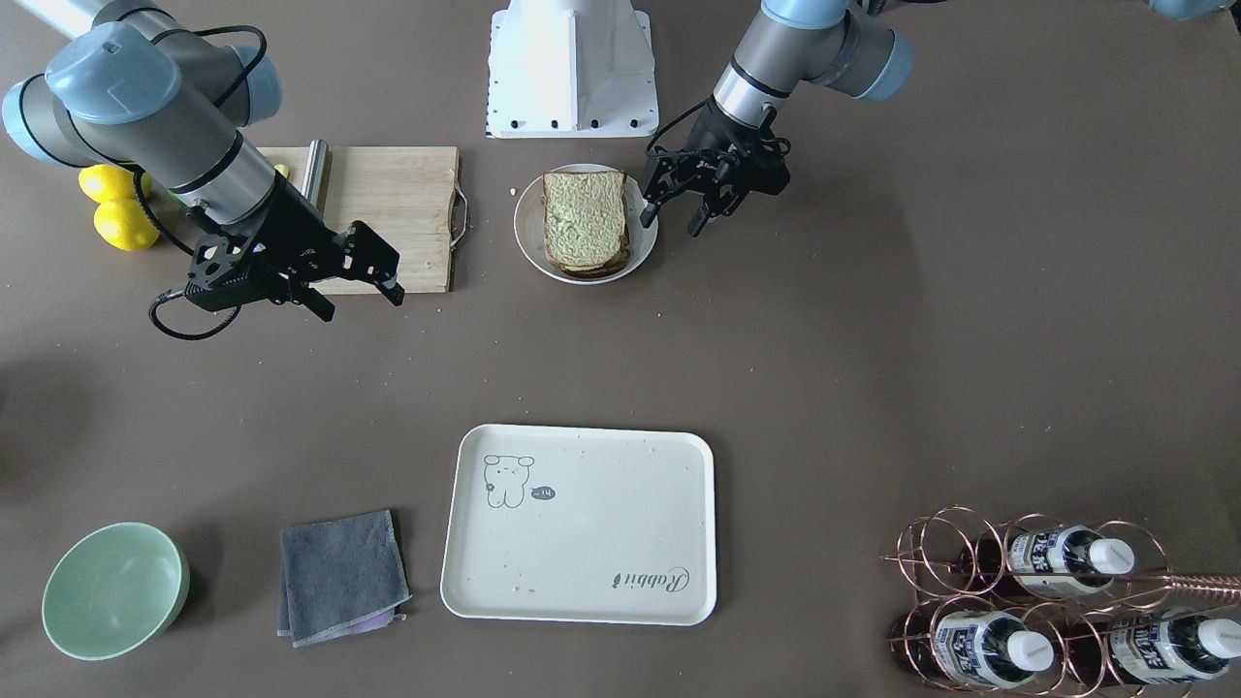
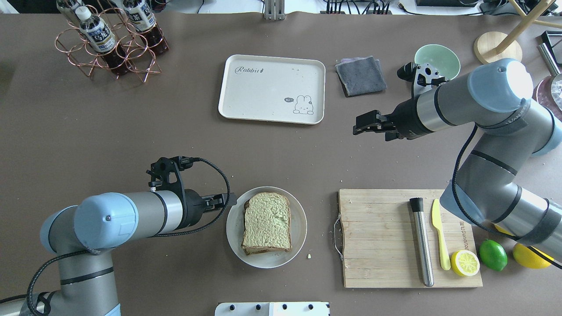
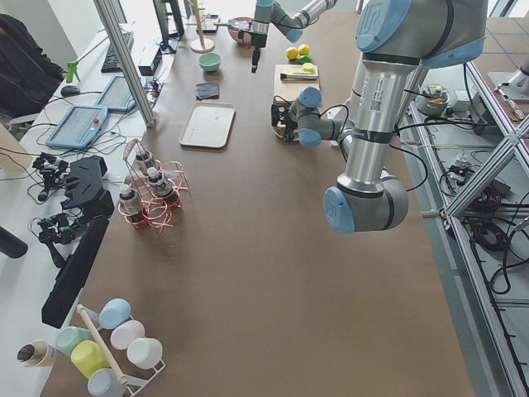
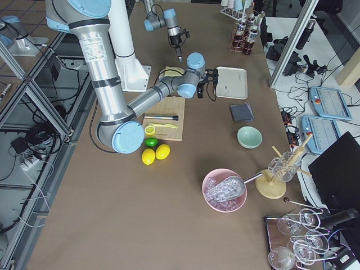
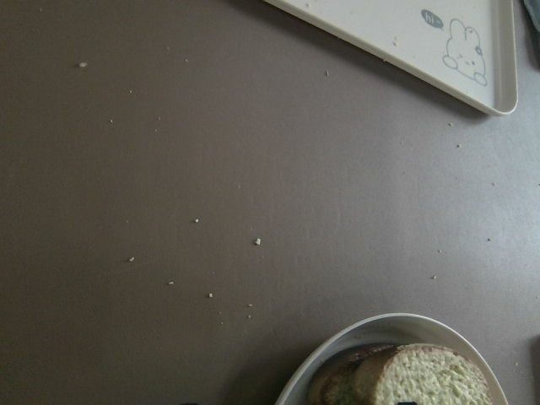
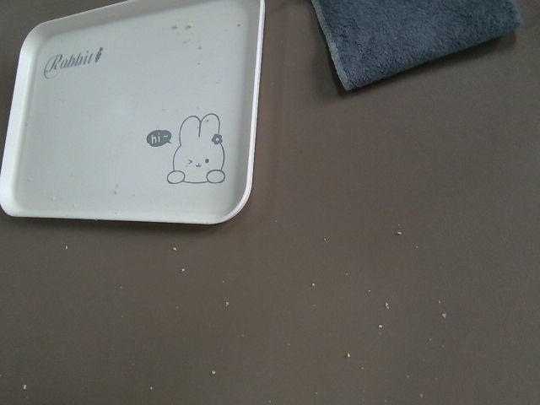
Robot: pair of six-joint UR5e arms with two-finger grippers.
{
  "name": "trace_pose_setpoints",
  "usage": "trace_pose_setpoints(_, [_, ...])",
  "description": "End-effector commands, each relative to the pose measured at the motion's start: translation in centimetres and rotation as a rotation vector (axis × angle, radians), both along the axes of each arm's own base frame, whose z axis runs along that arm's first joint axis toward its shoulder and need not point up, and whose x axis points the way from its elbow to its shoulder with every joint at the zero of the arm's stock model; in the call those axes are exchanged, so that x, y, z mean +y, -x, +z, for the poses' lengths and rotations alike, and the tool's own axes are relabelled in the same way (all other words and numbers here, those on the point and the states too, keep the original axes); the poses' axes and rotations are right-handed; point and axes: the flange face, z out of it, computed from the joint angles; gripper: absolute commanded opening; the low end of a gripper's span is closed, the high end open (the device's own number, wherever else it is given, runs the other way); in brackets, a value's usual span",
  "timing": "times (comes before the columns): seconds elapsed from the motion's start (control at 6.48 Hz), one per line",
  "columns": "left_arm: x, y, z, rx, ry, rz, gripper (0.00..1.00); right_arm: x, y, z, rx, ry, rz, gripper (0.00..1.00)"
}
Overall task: Make sandwich and place on tray
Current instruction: 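Grasp the rim of the white plate with the left gripper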
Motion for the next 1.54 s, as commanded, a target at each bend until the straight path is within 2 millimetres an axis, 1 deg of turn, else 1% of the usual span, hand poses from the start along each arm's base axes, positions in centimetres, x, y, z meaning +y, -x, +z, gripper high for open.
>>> trace_pose_setpoints(0.0, [1.8,-2.4,1.5,-0.043,-0.002,0.016,0.74,0.1,-0.2,0.3,-0.004,-0.006,0.001,1.00])
trace_pose_setpoints(0.15, [3.1,-3.5,2.1,-0.057,-0.012,0.016,0.69,0.2,-0.3,1.0,-0.031,-0.023,0.006,1.00])
trace_pose_setpoints(0.31, [4.5,-4.3,2.0,-0.059,-0.023,0.016,0.67,0.1,-0.2,1.8,-0.036,-0.032,0.003,1.00])
trace_pose_setpoints(0.46, [4.5,-4.5,1.5,-0.051,-0.027,0.016,0.64,0.1,-0.1,1.4,-0.041,-0.032,0.005,1.00])
trace_pose_setpoints(0.62, [4.6,-4.4,1.4,-0.049,-0.026,0.018,0.38,0.1,-0.1,1.4,-0.042,-0.030,0.006,1.00])
trace_pose_setpoints(0.77, [4.5,-4.4,1.6,-0.052,-0.026,0.016,0.00,0.1,-0.1,1.4,-0.042,-0.029,0.006,1.00])
trace_pose_setpoints(1.08, [4.0,-4.5,2.0,-0.064,-0.023,0.009,0.00,0.1,0.0,1.5,-0.041,-0.028,0.005,1.00])
trace_pose_setpoints(1.23, [3.0,-3.9,2.1,-0.065,-0.022,-0.005,0.00,0.0,0.0,1.1,-0.047,-0.030,0.006,1.00])
trace_pose_setpoints(1.39, [1.9,-3.2,1.7,-0.064,-0.022,-0.018,0.00,0.0,0.0,1.1,-0.046,-0.029,0.007,1.00])
